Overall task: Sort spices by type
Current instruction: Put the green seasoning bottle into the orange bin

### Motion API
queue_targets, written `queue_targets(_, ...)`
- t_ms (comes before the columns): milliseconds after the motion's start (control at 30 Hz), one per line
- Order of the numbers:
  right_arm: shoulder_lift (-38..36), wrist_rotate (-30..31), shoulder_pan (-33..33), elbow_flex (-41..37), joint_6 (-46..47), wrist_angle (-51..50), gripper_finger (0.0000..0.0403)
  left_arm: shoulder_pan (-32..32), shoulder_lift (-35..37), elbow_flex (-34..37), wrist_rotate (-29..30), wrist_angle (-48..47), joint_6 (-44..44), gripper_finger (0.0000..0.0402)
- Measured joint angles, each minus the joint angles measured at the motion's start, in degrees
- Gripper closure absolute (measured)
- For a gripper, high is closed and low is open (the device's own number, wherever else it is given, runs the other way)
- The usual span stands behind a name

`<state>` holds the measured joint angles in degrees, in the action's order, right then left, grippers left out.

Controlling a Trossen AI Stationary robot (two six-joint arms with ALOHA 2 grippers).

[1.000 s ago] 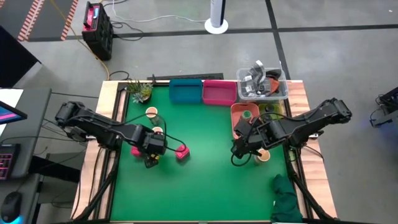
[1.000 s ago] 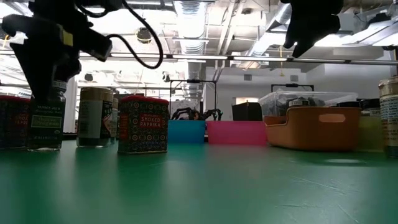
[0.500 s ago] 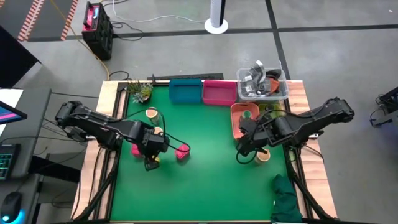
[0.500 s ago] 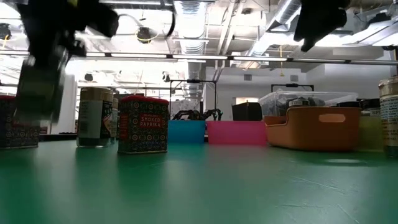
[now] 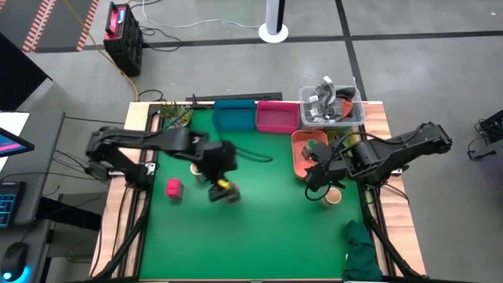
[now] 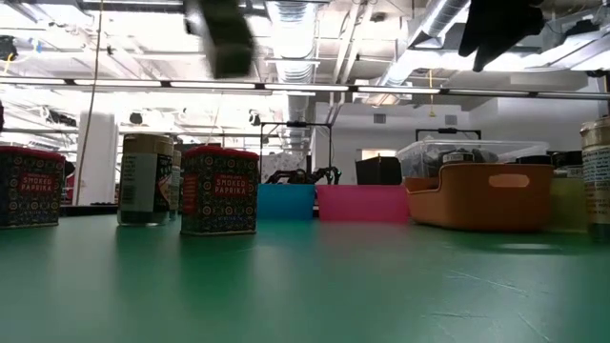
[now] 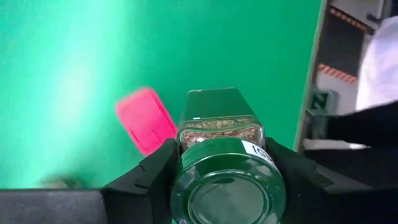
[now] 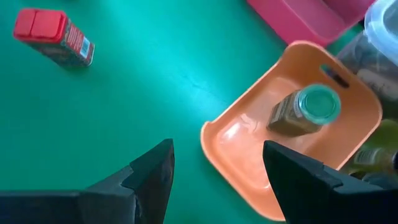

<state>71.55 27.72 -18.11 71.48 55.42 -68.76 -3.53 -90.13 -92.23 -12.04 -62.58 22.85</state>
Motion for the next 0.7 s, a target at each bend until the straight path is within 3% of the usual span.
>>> queue_targets(333,0.1,0.7,-3.3,0.0,14.7,-4.1,0.0131,8.7,-17.2,-11.9,1.2,0.9,-12.4,0.0205)
queue_targets(700,0.1,0.9,-5.2,0.0,20.9,-6.3,0.0131,10.0,-30.7,-17.9,6.2,-0.7,-17.6,0.0205)
